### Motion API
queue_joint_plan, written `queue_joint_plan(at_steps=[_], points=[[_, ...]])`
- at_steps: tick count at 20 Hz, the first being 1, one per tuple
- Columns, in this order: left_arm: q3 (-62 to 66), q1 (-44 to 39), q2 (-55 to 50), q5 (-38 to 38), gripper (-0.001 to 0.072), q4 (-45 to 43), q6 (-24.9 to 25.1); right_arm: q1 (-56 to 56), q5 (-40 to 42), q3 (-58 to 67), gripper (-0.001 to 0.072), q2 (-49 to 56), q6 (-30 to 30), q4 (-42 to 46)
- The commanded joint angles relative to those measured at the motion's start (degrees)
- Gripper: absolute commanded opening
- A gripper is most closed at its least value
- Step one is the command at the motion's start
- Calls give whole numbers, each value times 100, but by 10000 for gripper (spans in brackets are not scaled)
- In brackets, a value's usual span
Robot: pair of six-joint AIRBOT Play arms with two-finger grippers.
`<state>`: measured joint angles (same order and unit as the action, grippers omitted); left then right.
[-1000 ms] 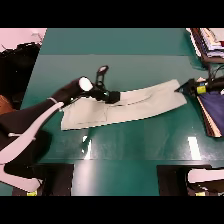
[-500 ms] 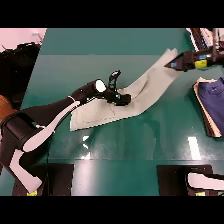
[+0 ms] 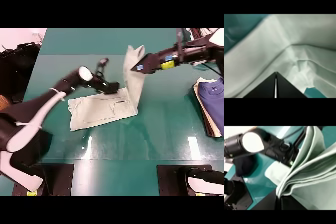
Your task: Fold the shirts.
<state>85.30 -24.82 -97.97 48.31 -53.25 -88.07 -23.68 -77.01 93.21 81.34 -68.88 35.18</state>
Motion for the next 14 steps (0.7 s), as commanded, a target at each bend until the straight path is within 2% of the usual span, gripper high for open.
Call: queue_joint_plan(at_steps=[1, 3, 5, 6, 7, 8, 9, 10, 14], points=[[17, 988, 876, 741, 23, -951, -44, -848, 542, 7, 16, 225, -9, -162], [17, 1628, 1532, 1012, 23, -1388, -39, -1502, 1060, 7, 17, 581, 133, -470], [15, 2103, 2083, 1115, 23, -1683, -39, -2227, 1779, 7, 18, 1060, 592, -1078], [15, 2315, 2332, 1150, 23, -1762, -37, -2540, 1969, 9, 100, 1292, 859, -1318], [15, 2476, 2524, 1180, 24, -1773, -39, -2815, 2041, 13, 407, 1519, 1021, -1451], [17, 2608, 2693, 1220, 24, -1773, -37, -2992, 2013, 13, 618, 1694, 1021, -1471], [15, 2695, 2813, 1246, 24, -1773, -28, -3077, 1899, 11, 614, 1814, 994, -1434], [15, 2723, 2881, 1281, 24, -1775, 13, -3053, 1779, 7, 522, 1856, 931, -1346], [11, 2734, 2922, 1611, 24, -1770, 15, -2225, 1499, -442, 506, 1480, 374, -44]])
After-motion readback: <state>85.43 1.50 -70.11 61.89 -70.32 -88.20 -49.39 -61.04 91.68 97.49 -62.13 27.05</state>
